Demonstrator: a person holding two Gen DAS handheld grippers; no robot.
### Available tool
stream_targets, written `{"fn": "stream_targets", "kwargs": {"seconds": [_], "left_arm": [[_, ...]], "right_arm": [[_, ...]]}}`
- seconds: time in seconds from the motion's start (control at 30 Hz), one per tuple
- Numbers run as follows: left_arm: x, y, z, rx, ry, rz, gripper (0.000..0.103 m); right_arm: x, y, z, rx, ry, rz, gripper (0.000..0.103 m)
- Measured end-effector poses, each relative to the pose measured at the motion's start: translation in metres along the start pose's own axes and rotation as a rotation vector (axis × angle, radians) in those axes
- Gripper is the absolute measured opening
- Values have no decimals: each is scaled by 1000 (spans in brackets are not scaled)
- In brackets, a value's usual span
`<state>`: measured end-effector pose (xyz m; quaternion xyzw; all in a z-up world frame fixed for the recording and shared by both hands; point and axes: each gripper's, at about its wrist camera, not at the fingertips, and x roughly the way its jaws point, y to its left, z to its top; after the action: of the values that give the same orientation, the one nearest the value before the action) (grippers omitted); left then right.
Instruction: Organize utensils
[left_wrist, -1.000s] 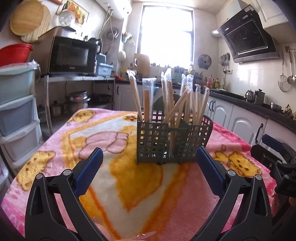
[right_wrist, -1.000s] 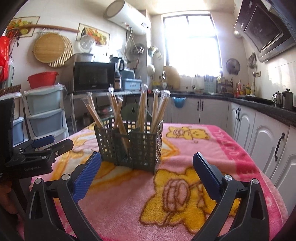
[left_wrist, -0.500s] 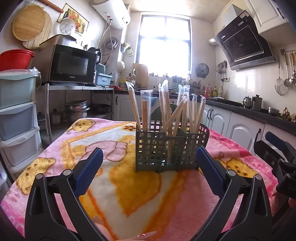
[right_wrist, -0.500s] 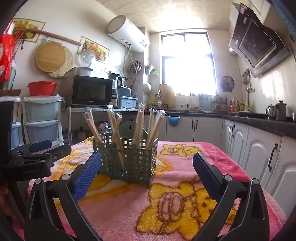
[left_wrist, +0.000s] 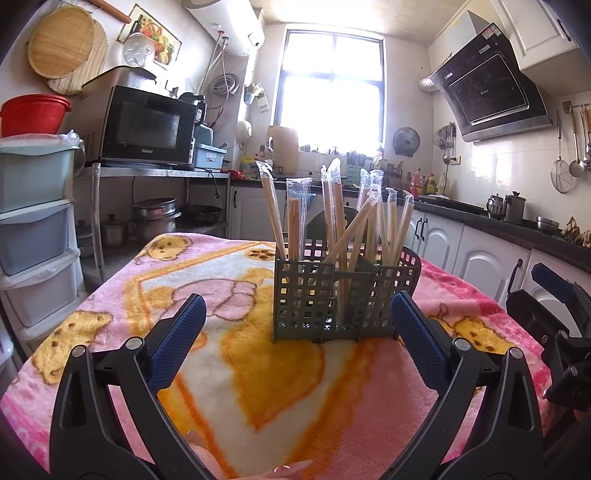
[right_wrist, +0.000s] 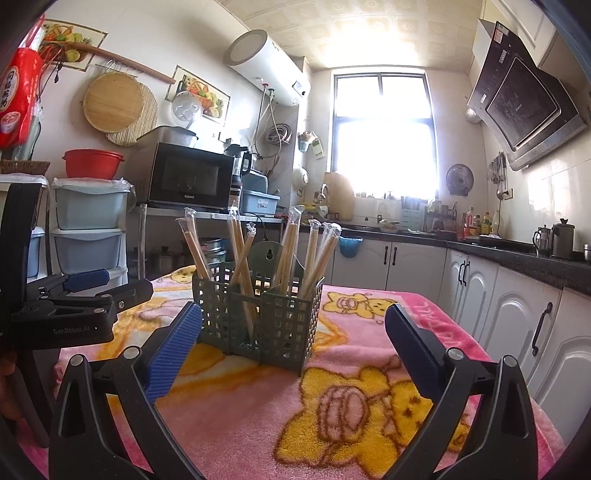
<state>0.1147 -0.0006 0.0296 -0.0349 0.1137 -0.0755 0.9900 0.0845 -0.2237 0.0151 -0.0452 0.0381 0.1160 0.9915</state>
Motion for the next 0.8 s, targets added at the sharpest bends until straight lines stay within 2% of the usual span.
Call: {"fn": "stream_targets", "kwargs": {"seconds": [0.8], "left_arm": [[-1,1,0,-1,-2,1,93]], "right_arm": [[2,-2,-2,25,6,-9,97]]}}
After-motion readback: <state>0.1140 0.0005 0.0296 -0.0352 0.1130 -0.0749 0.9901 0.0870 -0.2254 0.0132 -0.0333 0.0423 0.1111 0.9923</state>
